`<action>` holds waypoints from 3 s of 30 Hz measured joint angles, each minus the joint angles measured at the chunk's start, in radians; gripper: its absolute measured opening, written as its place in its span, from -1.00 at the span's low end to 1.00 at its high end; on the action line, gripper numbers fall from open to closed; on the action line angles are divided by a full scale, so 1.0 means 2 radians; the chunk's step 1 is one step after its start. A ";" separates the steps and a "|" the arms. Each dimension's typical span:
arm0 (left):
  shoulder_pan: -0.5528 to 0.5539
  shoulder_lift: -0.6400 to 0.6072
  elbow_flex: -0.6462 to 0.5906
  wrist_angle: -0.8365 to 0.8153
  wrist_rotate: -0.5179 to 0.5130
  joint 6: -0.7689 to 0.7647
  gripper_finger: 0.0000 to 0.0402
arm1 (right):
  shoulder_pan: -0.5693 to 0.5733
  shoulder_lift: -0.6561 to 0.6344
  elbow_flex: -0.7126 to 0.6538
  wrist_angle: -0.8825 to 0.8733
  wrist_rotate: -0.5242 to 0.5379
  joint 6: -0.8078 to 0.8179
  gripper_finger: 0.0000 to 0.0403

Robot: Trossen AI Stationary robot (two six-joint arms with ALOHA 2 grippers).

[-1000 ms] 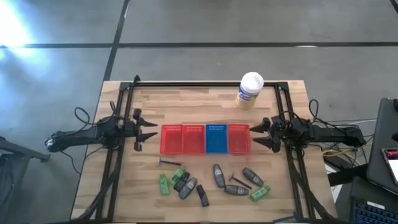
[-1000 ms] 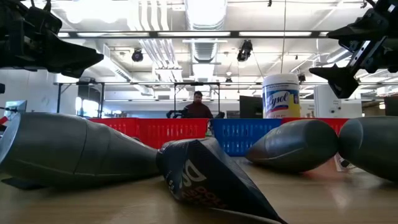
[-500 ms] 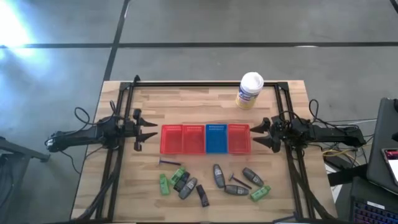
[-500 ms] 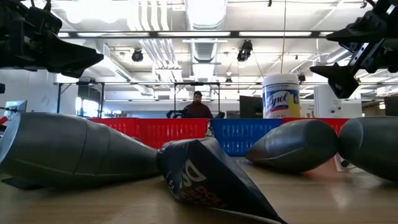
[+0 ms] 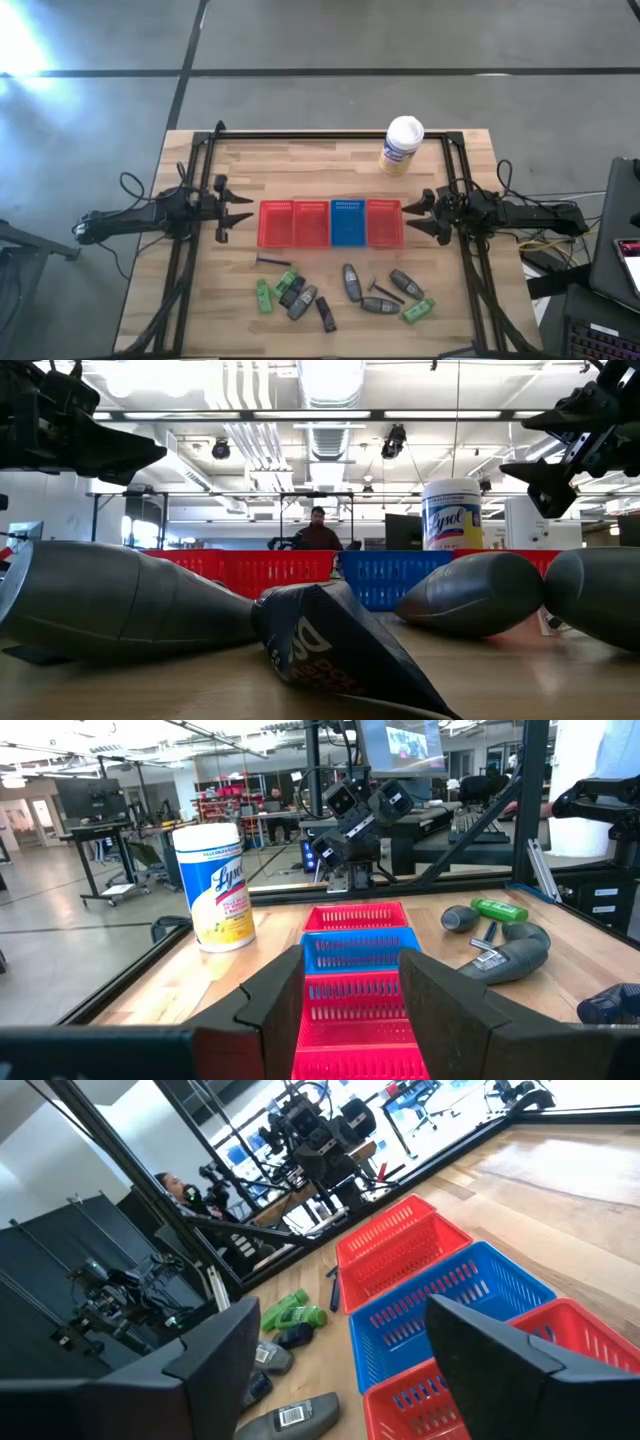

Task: Pick & Place Travel size toiletries

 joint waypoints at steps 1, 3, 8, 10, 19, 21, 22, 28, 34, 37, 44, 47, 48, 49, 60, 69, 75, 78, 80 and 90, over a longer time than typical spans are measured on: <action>0.000 0.000 0.000 0.000 0.000 0.000 -0.15 | 0.000 0.000 0.000 0.000 0.000 0.000 0.36; 0.000 0.000 0.000 0.000 0.000 0.000 -0.15 | 0.000 0.000 0.000 0.000 0.000 0.000 0.34; 0.000 0.000 0.000 0.000 0.000 0.000 -0.15 | 0.000 0.000 0.000 0.000 0.000 0.000 0.28; 0.000 0.000 0.000 0.000 0.000 0.000 -0.15 | 0.000 0.000 0.000 0.000 0.000 0.000 0.25; 0.000 0.000 0.000 0.000 0.000 0.000 -0.15 | 0.000 0.000 0.000 0.000 0.000 0.000 0.15; 0.000 0.000 0.000 0.000 0.000 0.000 -0.15 | 0.000 0.000 0.000 0.000 0.000 0.000 0.14; 0.000 0.000 0.000 0.000 0.000 0.000 -0.15 | 0.000 0.000 0.000 0.000 0.000 0.000 0.14; 0.000 0.000 0.000 0.000 0.000 0.000 -0.15 | 0.000 0.000 0.000 0.000 0.000 0.000 0.17; 0.000 0.000 0.000 0.000 0.000 0.000 -0.15 | 0.000 0.000 0.000 0.000 0.000 0.000 0.25; 0.000 0.000 0.000 0.000 0.000 0.000 -0.15 | 0.000 0.000 0.000 0.000 0.000 0.000 0.30; 0.000 0.000 0.000 0.000 0.000 0.000 -0.15 | 0.000 0.000 0.000 0.000 0.000 0.000 0.41; 0.000 0.000 0.000 0.000 0.000 0.000 -0.15 | 0.000 0.000 0.000 0.000 0.000 0.000 0.45; 0.000 0.000 0.000 0.000 0.000 0.000 -0.15 | 0.000 0.000 0.000 0.000 0.000 0.000 0.47; 0.000 0.000 0.000 0.000 0.000 0.000 -0.15 | 0.000 0.000 0.000 0.000 0.000 0.000 0.49; 0.000 0.000 0.000 0.000 0.000 0.000 -0.15 | 0.000 0.000 0.000 0.000 0.000 0.000 0.66; 0.000 0.000 0.000 0.000 0.000 0.000 -0.15 | 0.000 0.000 0.000 0.000 0.000 0.000 0.77; 0.000 0.000 0.000 0.000 0.000 0.000 -0.15 | 0.000 0.000 0.000 0.000 0.000 0.000 0.77; 0.000 0.000 0.000 0.000 0.000 0.000 -0.15 | 0.000 0.000 0.000 0.000 0.000 0.000 0.75; 0.000 0.000 0.000 0.000 0.000 0.000 -0.15 | 0.000 0.000 0.000 0.000 0.000 0.000 0.72; 0.000 0.000 0.000 0.000 0.000 0.000 -0.15 | 0.000 0.000 0.000 0.012 0.000 0.086 0.57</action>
